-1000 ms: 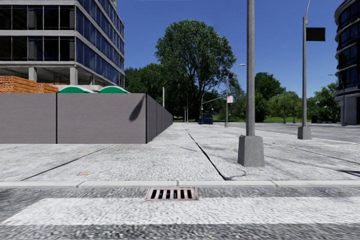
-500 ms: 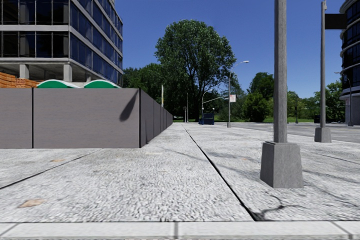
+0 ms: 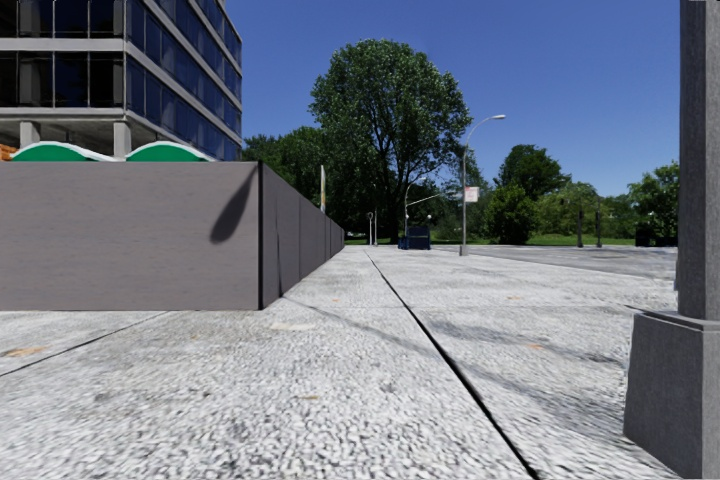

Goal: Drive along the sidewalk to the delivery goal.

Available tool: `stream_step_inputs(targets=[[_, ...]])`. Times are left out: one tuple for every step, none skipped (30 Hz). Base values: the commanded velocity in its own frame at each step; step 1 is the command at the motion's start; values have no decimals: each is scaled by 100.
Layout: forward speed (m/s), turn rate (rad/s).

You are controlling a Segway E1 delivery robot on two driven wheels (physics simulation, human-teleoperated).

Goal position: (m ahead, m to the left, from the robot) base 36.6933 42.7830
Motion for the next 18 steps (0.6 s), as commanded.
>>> stream_step_inputs(targets=[[200, 0], [200, 0], [200, 0], [200, 0], [200, 0], [200, 0], [200, 0], [200, 0], [200, 0], [200, 0], [200, 0], [200, 0], [200, 0], [200, 0], [200, 0], [200, 0], [200, 0], [200, 0]])
